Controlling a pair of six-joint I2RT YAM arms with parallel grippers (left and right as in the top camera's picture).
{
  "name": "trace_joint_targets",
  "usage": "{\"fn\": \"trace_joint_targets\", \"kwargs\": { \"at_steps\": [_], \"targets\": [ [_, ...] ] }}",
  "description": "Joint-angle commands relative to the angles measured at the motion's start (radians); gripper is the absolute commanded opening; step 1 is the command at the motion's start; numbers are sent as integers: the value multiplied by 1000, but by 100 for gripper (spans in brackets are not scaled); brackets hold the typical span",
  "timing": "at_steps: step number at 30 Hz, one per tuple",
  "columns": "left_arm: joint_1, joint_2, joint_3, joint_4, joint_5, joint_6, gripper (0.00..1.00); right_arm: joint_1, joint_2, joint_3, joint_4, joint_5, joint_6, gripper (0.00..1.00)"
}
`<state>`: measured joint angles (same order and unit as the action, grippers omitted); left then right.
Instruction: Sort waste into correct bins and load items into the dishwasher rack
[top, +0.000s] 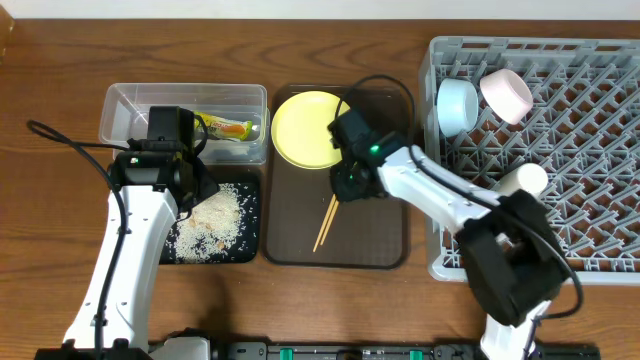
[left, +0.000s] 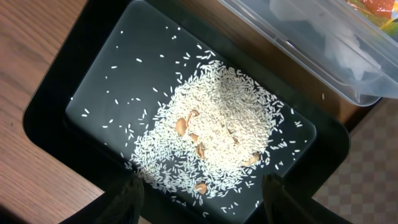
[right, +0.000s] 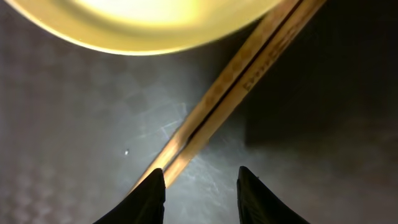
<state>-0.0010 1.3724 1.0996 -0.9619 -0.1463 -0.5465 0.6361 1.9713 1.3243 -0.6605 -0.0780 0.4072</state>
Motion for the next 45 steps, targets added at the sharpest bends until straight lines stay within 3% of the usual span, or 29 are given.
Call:
{"fn": "trace_joint_targets", "kwargs": {
  "at_steps": [1, 11, 34, 41, 45],
  "targets": [
    [5, -14, 4, -2, -19, -6, 64, 26, 29, -4, 24, 59, 93, 36],
    [5, -14, 4, -2, -19, -6, 64, 44, 37, -4, 12, 142, 139, 31],
    [5, -14, 4, -2, -19, -6, 64, 55, 45, -4, 22, 134, 138, 32],
    [5, -14, 4, -2, -19, -6, 64, 55, 60, -5, -19, 135, 138, 29],
    [5, -14, 4, -2, -19, -6, 64, 55, 60, -5, -40, 162, 139, 21]
  ]
}}
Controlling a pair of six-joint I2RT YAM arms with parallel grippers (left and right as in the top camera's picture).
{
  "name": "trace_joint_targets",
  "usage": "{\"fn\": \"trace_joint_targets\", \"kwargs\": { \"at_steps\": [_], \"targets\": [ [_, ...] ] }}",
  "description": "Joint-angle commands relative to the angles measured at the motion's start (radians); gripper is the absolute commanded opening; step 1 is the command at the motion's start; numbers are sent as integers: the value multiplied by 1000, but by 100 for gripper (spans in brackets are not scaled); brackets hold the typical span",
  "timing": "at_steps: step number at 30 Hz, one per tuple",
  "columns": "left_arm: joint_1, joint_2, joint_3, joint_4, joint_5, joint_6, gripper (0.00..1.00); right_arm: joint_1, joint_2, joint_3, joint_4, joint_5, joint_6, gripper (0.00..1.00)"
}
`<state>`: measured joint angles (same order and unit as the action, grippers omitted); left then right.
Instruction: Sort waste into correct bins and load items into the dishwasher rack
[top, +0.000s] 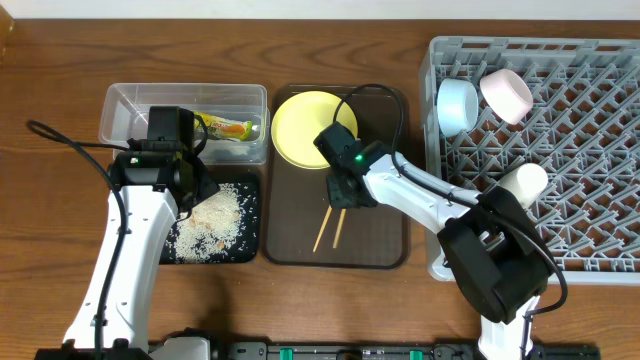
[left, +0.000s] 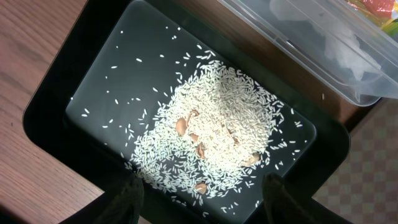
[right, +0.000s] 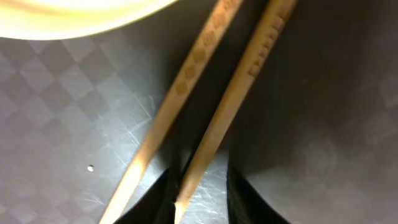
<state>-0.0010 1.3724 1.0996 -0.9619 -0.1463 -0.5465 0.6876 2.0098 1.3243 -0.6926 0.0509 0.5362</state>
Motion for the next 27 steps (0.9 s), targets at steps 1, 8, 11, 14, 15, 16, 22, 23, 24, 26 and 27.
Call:
{"fn": "trace_joint_targets", "kwargs": {
  "at_steps": [1, 8, 11, 14, 15, 16, 22, 23, 24, 26, 27],
  "targets": [
    [5, -14, 4, -2, -19, -6, 64, 3, 21, -5, -11, 35, 10, 20],
    [5, -14, 4, -2, -19, -6, 64, -32, 21, -5, -30, 35, 40, 1],
    [5, -14, 4, -2, -19, -6, 64, -55, 21, -4, -37, 35, 39, 1],
    [5, -14, 4, -2, -19, -6, 64, -82, 13, -4, -42, 35, 23, 1],
    [5, -14, 4, -2, -19, -6, 64, -92, 5, -4, -44, 35, 12, 1],
    [5, -14, 4, -2, -19, -6, 64, -103, -6, -4, -42, 35, -8, 1],
    [5, -14, 4, -2, -19, -6, 64, -189, -117, -2, -40, 34, -138, 1],
    [5, -14, 4, -2, -19, -6, 64, -202, -143, -2, -41, 34, -164, 1],
    [5, -14, 4, -2, -19, -6, 64, -218, -175, -2, -42, 34, -197, 1],
    [5, -14, 4, -2, -19, -6, 64, -246, -241, -2, -42, 27, -267, 1],
    [5, -14, 4, -2, -19, -6, 64, -262, -278, -2, -42, 27, -295, 1]
  ]
}}
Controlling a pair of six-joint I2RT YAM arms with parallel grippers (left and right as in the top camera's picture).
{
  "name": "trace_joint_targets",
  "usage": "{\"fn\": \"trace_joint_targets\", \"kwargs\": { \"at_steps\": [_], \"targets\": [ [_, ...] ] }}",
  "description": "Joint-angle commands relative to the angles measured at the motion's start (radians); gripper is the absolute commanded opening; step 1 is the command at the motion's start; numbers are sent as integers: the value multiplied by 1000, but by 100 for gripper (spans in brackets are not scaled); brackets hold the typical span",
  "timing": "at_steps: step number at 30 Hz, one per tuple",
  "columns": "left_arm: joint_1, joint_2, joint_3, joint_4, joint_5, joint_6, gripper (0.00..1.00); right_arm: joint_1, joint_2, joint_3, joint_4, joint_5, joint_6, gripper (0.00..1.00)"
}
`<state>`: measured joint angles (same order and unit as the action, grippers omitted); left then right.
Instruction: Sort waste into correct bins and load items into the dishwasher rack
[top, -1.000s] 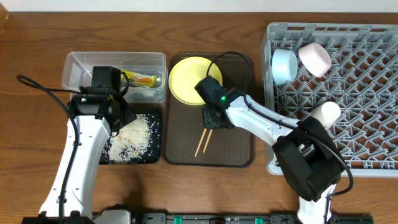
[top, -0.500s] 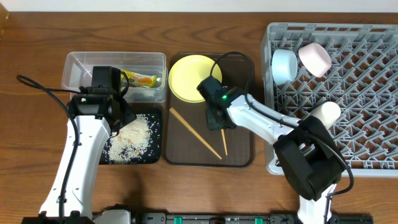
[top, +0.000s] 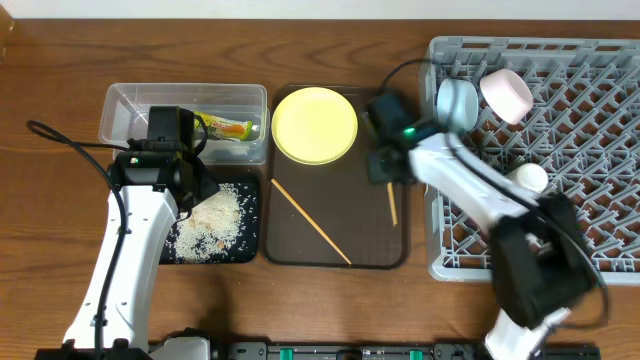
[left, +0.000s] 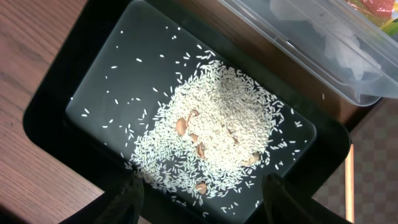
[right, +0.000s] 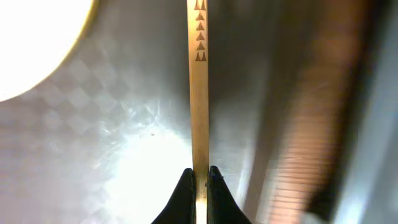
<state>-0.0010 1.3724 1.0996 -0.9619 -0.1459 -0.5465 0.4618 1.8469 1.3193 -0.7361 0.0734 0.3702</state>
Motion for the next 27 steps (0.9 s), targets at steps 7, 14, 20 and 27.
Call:
{"fn": "trace_joint_targets", "kwargs": {
  "at_steps": [7, 14, 20, 27],
  "targets": [
    [5, -14, 4, -1, -19, -6, 64, -159, -312, 3, -31, 5, -189, 1],
    [5, -14, 4, 5, -19, -6, 64, -234, -322, -2, -204, 5, -188, 1],
    [5, -14, 4, 6, -19, -6, 64, -233, -302, -82, -240, -4, -183, 1],
    [5, -14, 4, 6, -19, -6, 64, -233, -302, -208, -159, -11, -154, 2]
  ]
}}
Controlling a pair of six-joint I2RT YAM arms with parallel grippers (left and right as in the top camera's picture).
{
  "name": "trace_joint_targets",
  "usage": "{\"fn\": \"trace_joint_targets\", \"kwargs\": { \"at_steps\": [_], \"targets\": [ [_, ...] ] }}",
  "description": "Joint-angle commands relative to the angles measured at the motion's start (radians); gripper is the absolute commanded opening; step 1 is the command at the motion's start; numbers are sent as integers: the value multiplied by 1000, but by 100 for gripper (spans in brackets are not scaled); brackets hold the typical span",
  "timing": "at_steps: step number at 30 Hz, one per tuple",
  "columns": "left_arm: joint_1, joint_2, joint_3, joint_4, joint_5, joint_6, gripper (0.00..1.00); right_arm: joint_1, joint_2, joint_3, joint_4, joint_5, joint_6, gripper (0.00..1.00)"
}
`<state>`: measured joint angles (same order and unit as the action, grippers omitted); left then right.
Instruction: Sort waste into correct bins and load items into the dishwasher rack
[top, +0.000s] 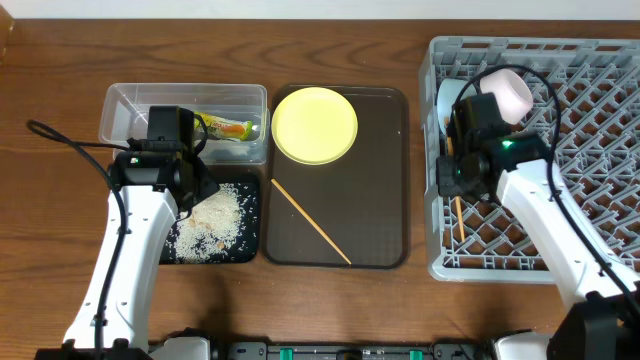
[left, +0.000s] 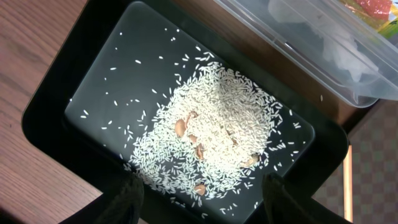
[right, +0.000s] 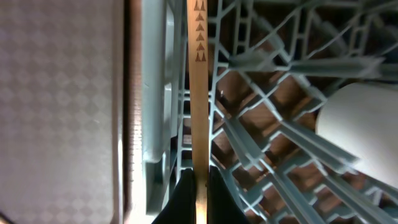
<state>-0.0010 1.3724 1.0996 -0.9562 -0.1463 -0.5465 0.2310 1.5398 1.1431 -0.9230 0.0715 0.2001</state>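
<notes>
My right gripper (right: 199, 180) is shut on one wooden chopstick (right: 198, 81), held over the left part of the grey dishwasher rack (top: 590, 150); overhead the chopstick (top: 457, 218) shows below the gripper (top: 459, 185). A second chopstick (top: 311, 222) lies diagonally on the brown tray (top: 385, 150) below the yellow plate (top: 314, 125). A blue bowl (top: 447, 98), a pink bowl (top: 507, 90) and a white cup (right: 360, 130) sit in the rack. My left gripper (left: 196, 199) hangs open over the black bin (left: 56, 87) of rice (left: 217, 137).
A clear plastic bin (top: 130, 105) with wrappers (top: 228, 127) stands behind the black bin (top: 250, 215). The rack's left wall (right: 155, 93) runs beside the held chopstick. The wooden table (top: 60, 80) surrounds everything.
My right gripper has gone from the tray's right side to over the rack's left part, still holding the chopstick. The left arm has not moved.
Both chopsticks lay together on the tray below the plate, my right gripper open above them. It then stood lower around one chopstick. Later it held that chopstick at the tray's right, the other left lying diagonally. Now the held one is over the rack.
</notes>
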Motion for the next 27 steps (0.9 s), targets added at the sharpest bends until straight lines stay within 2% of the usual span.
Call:
{"fn": "trace_joint_targets", "kwargs": {
  "at_steps": [1, 4, 6, 8, 15, 19, 22, 27],
  "targets": [
    [5, -14, 4, 0, -19, -6, 64, -3, 5, -37, 39, -10, 16, 2],
    [5, -14, 4, 0, -19, -6, 64, -2, 5, -42, 72, -24, 16, 9],
    [5, -14, 4, 0, -19, -6, 64, -2, 5, -41, 89, -24, 16, 24],
    [5, -14, 4, 0, -19, -6, 64, -2, 5, -40, 100, -28, 16, 31],
    [5, -14, 4, 0, -19, -6, 64, 3, -14, 30, 105, -57, 2, 30],
    [5, -14, 4, 0, -19, -6, 64, 31, -31, 90, 194, -236, -98, 30],
    [5, -14, 4, 0, -19, -6, 64, 79, -27, 93, 288, -372, -175, 39],
    [5, -14, 4, 0, -19, -6, 64, 202, 8, 92, 322, -401, -279, 45]
  ]
}}
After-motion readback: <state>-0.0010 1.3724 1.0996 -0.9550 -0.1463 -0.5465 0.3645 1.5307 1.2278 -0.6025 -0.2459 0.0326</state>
